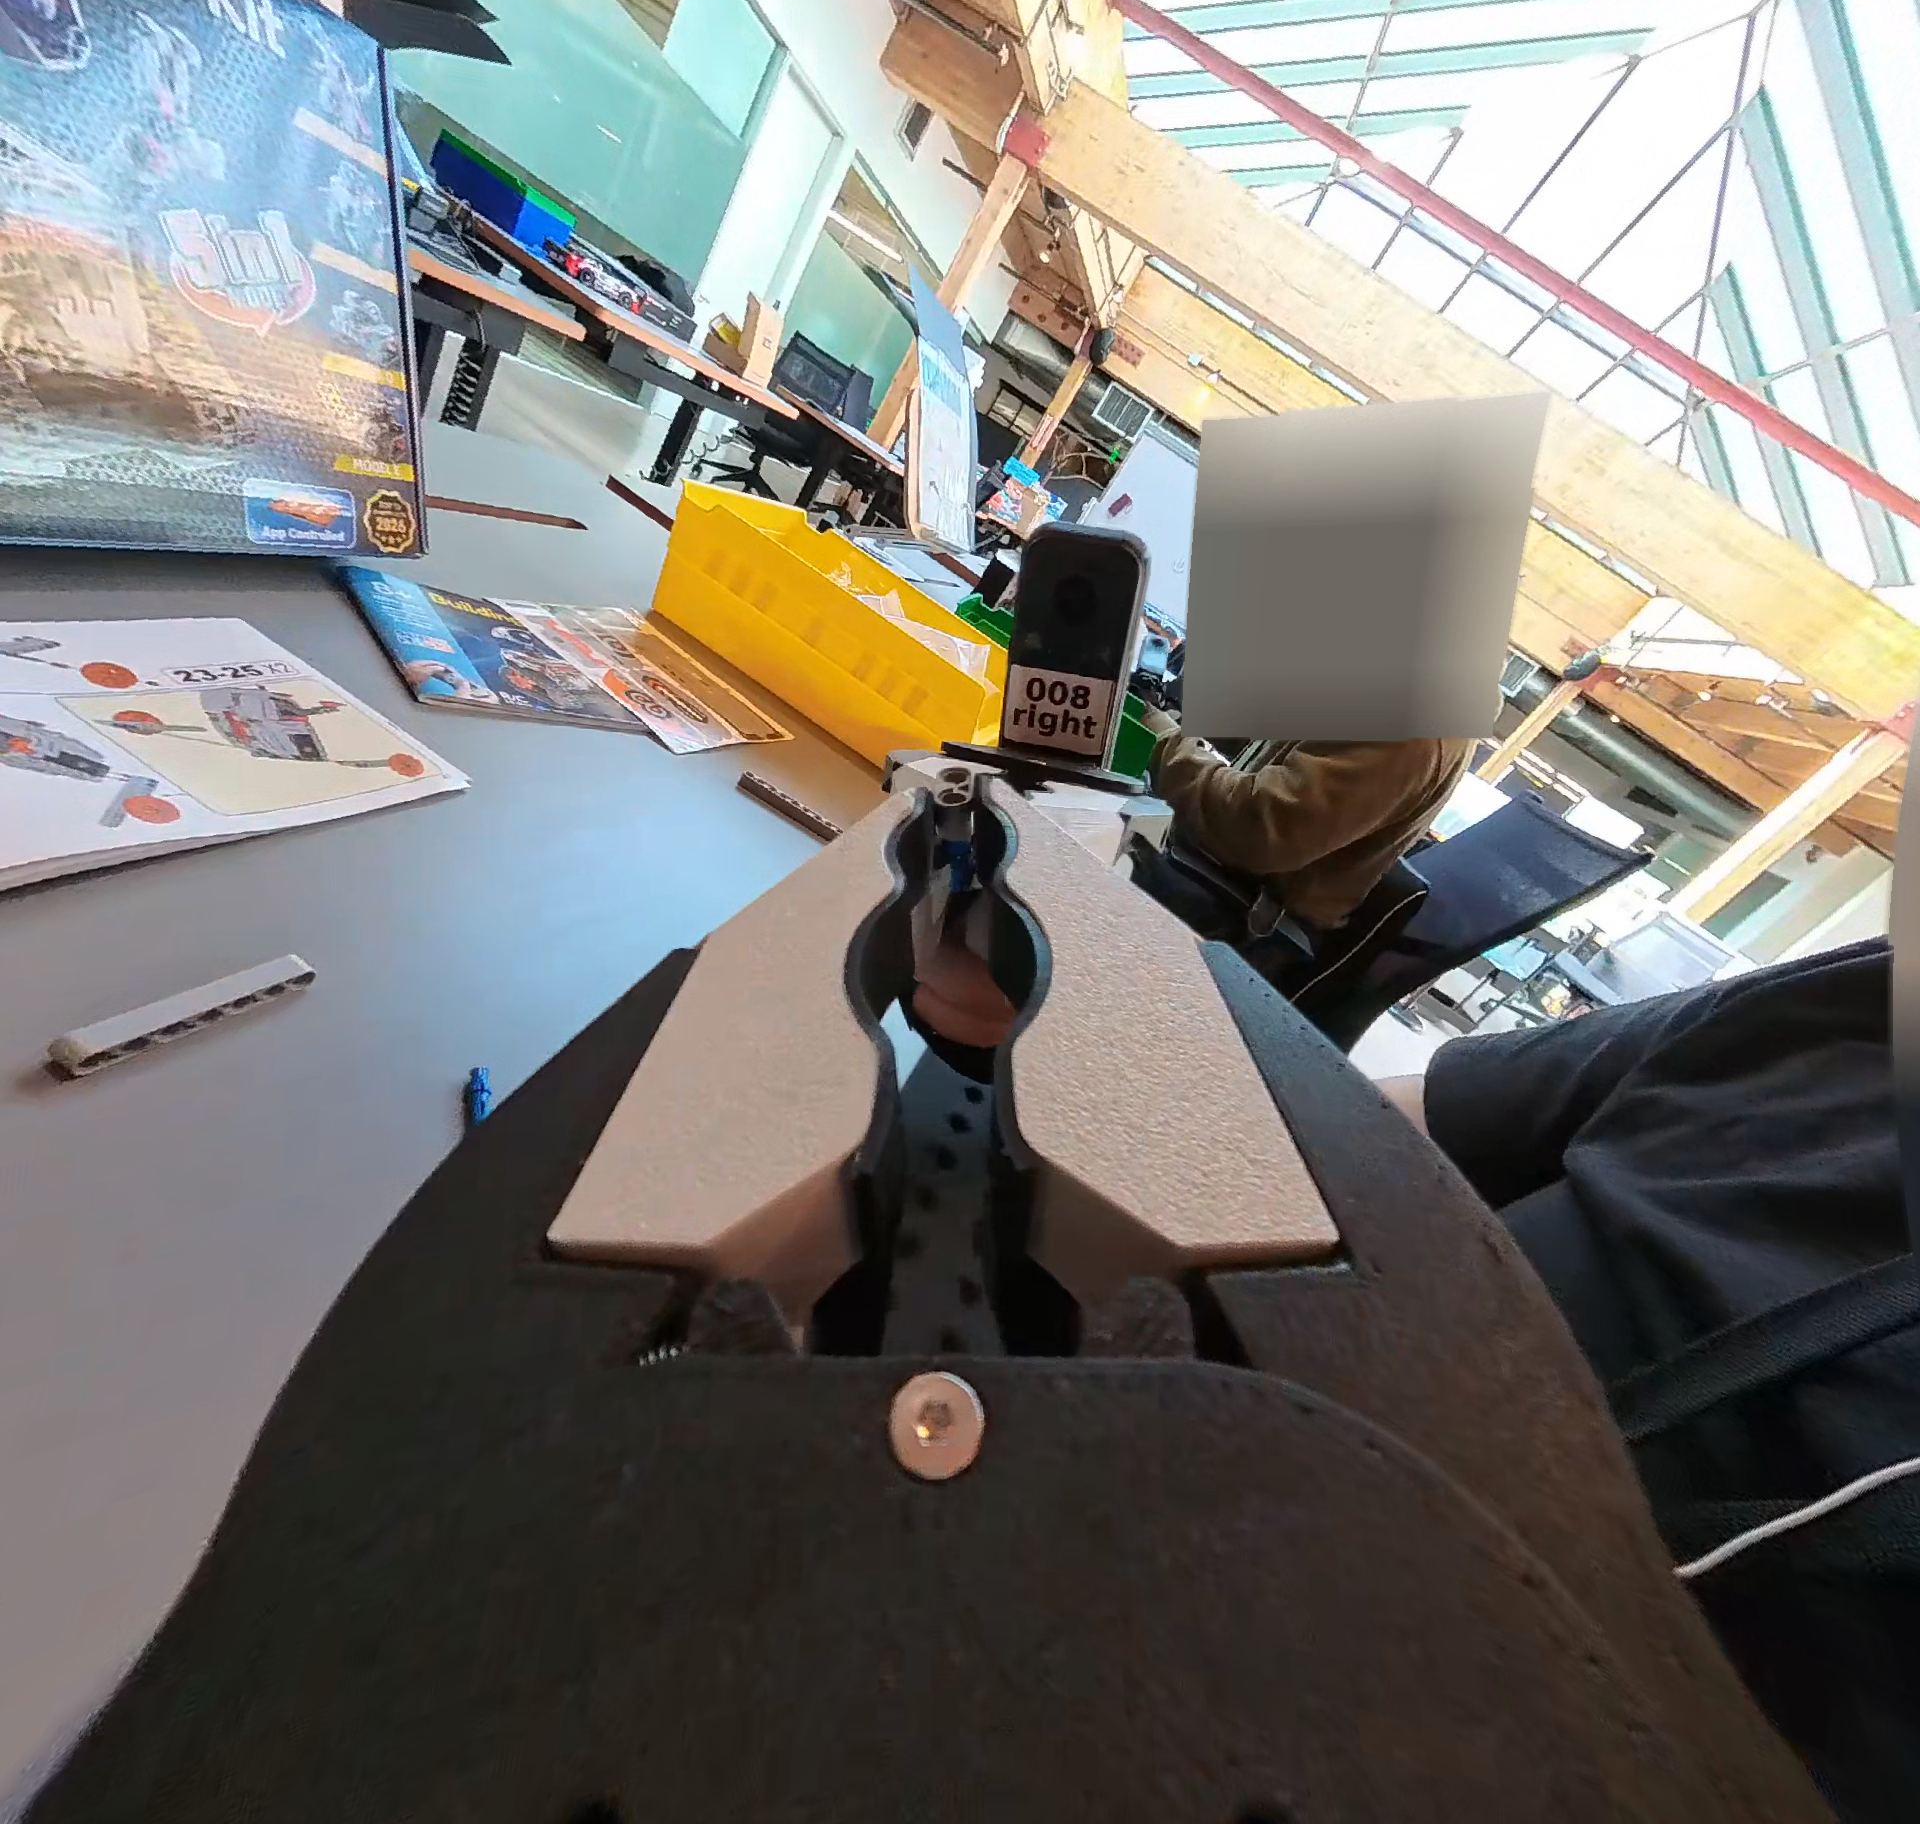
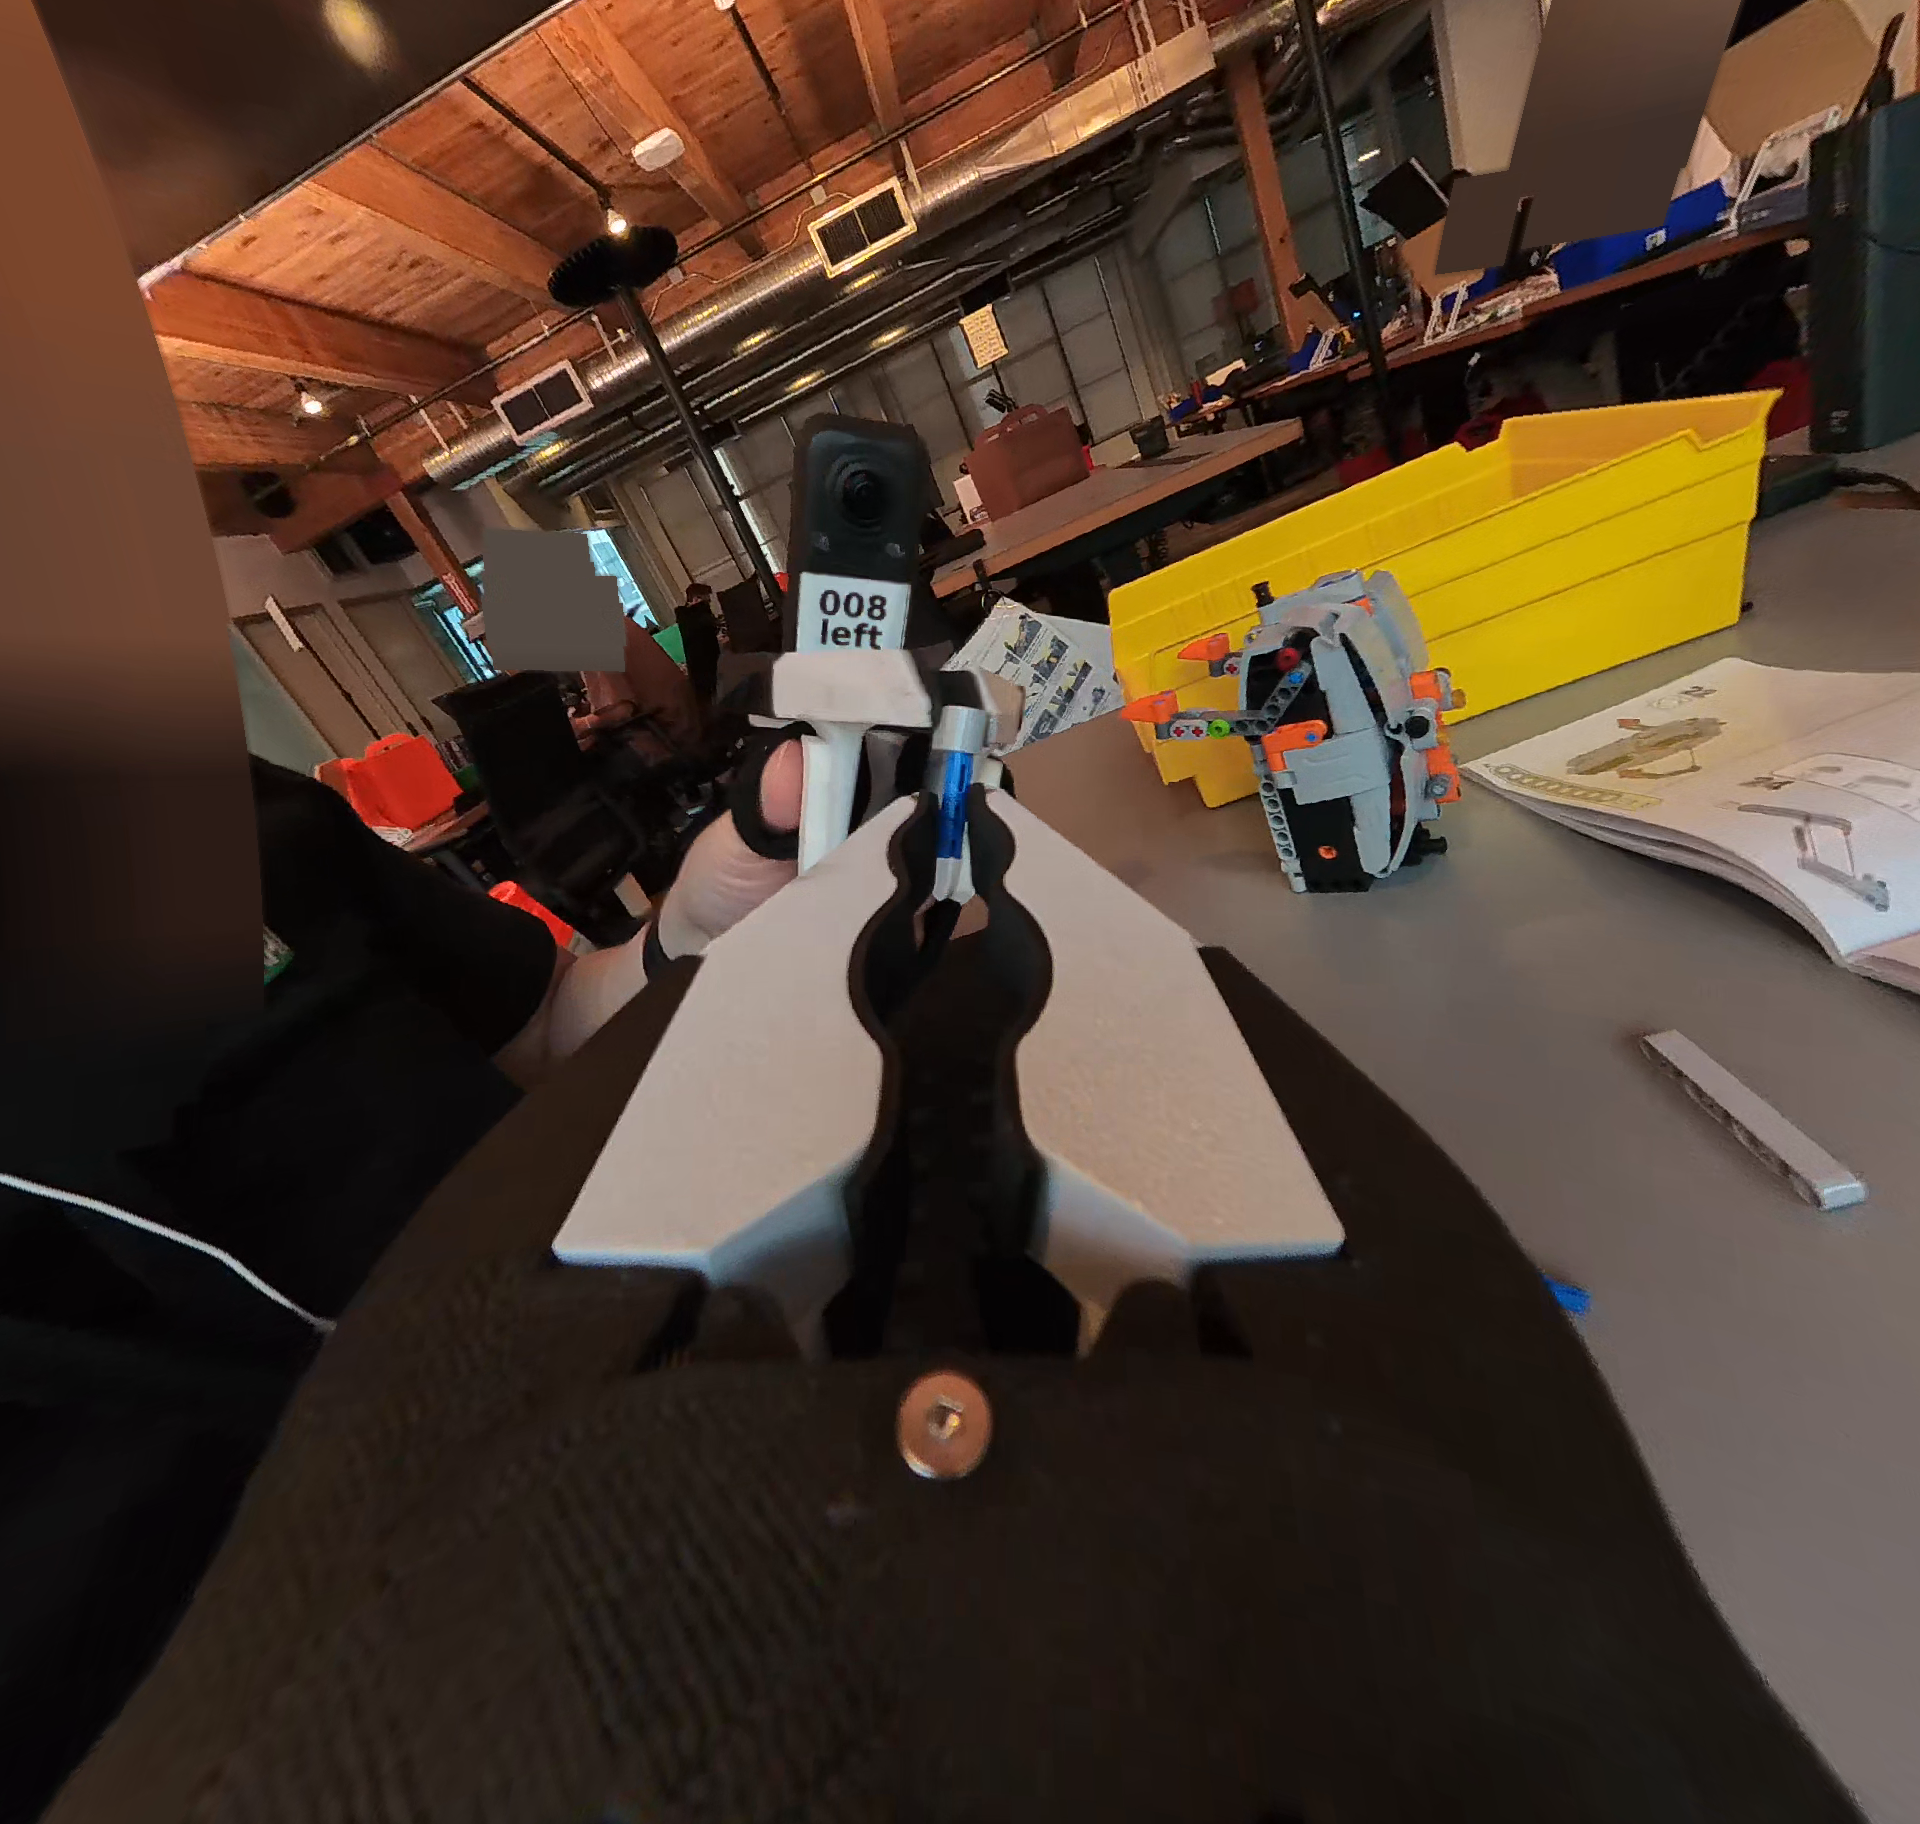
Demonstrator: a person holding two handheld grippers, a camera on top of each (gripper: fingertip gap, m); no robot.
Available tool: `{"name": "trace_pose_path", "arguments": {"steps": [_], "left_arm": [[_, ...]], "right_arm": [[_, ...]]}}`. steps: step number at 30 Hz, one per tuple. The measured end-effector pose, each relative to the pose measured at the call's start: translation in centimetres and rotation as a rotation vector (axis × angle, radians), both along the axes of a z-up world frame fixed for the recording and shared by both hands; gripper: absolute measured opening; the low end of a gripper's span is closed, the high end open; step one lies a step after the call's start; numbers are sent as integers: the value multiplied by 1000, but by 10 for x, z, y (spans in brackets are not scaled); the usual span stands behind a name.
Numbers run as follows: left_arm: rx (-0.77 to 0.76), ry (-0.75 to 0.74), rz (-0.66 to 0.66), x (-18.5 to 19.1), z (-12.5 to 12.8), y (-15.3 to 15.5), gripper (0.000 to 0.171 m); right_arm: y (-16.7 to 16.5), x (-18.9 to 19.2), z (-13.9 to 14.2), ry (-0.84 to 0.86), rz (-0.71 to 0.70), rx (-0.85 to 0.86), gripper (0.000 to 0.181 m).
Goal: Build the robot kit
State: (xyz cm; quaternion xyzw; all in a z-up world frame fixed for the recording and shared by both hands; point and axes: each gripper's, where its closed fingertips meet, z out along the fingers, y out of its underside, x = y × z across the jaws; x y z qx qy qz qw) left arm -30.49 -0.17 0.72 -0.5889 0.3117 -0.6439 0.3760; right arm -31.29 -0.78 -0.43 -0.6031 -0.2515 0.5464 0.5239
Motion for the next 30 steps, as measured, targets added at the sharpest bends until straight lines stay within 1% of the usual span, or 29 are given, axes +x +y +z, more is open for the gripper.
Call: {"name": "trace_pose_path", "arguments": {"steps": [1, 3, 6, 8, 10, 15, 16, 17, 21, 23, 26, 30], "left_arm": [[5, 2, -5, 0, 0, -1, 5], [-3, 25, -33, 1, -2, -3, 5], [-53, 34, -99, -1, -2, -8, 5], [-85, 38, -124, -2, -2, -9, 5], [-107, 42, -133, -2, -3, -9, 5], [-165, 51, -176, 1, -8, -14, 5], [-179, 52, -187, 2, -8, -15, 5], [-188, 50, -189, 2, -9, -15, 5], [-194, 57, -180, 2, -11, -13, 5], [-205, 53, -186, 2, -10, -14, 5], [-202, 68, -180, 3, -13, -14, 5], [-204, 73, -189, 3, -13, -15, 5]], "right_arm": [[-3, -1, 0, -41, -3, 62, 8], [-9, -1, -3, -225, -38, 254, 34], [-11, 5, -1, -510, -141, 587, 36], [-14, 5, 1, -624, -140, 698, 40], [-14, 5, 4, -675, -150, 761, 40], [-13, 0, -9, -787, -105, 807, 33], [-11, 0, -10, -808, -123, 819, 27], [-10, 0, -10, -812, -134, 834, 27], [-9, 3, -11, -797, -152, 806, 27], [-11, 2, -12, -790, -149, 810, 23], [-10, 3, -14, -822, -168, 830, 26], [-11, 3, -11, -820, -177, 839, 30]]}}
